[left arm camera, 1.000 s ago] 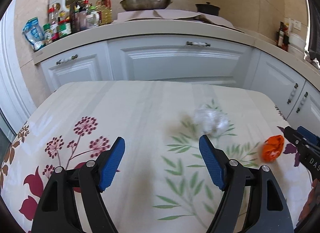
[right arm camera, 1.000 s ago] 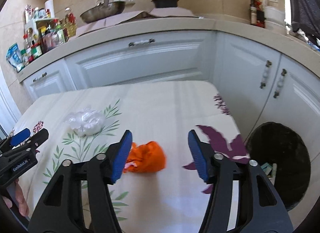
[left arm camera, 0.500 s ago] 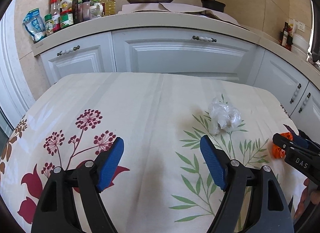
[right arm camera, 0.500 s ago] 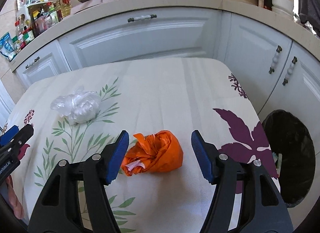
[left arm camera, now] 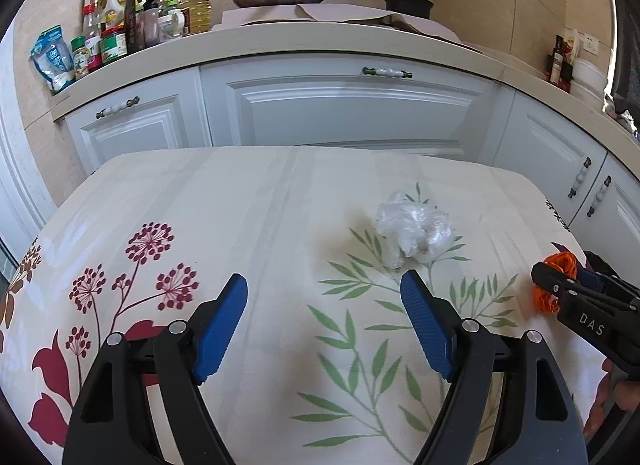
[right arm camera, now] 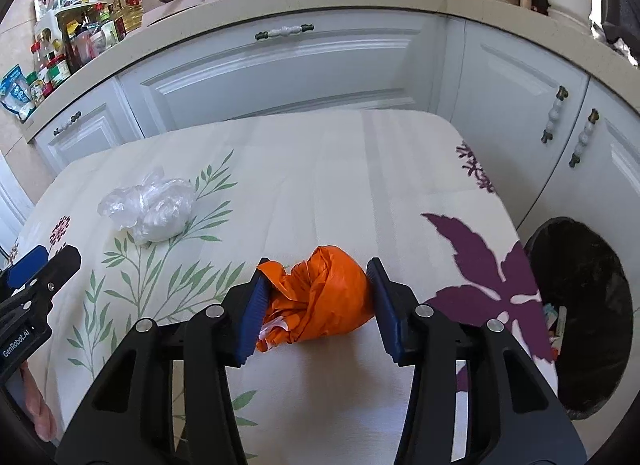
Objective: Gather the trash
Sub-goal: 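Grasp the orange bag with the right tool while the left tool grasps the clear plastic bag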
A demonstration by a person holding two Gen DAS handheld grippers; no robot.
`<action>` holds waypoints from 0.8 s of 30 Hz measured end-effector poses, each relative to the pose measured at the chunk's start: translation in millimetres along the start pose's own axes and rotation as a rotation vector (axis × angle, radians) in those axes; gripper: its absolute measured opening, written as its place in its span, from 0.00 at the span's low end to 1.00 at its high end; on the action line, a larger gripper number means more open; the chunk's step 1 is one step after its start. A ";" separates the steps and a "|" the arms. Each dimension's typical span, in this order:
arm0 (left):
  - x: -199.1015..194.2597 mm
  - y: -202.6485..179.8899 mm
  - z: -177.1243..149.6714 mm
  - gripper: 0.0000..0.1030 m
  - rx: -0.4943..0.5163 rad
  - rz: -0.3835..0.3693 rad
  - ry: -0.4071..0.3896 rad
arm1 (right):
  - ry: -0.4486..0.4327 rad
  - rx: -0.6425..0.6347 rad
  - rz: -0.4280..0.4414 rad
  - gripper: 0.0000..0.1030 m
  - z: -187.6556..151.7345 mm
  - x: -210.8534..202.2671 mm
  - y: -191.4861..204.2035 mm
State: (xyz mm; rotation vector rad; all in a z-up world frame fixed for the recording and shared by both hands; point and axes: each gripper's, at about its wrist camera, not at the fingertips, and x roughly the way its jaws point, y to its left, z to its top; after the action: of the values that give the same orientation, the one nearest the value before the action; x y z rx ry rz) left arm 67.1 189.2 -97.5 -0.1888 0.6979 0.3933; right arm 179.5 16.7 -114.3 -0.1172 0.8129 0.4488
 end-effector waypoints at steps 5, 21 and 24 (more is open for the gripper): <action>5.5 -11.9 3.4 0.74 0.015 -0.014 0.013 | -0.017 -0.010 -0.012 0.45 7.9 -3.4 -6.0; 33.3 -50.6 21.3 0.74 0.060 -0.020 0.032 | -0.059 -0.022 -0.020 0.45 32.4 -4.4 -25.8; 42.9 -55.6 23.4 0.74 0.062 -0.021 0.049 | -0.058 -0.023 -0.020 0.45 34.6 -1.0 -28.7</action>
State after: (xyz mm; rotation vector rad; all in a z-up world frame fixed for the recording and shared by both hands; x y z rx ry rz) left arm 133.6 157.8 -105.8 -0.1473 0.7546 0.3477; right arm 214.6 -0.1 -91.8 -0.1325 0.7490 0.4410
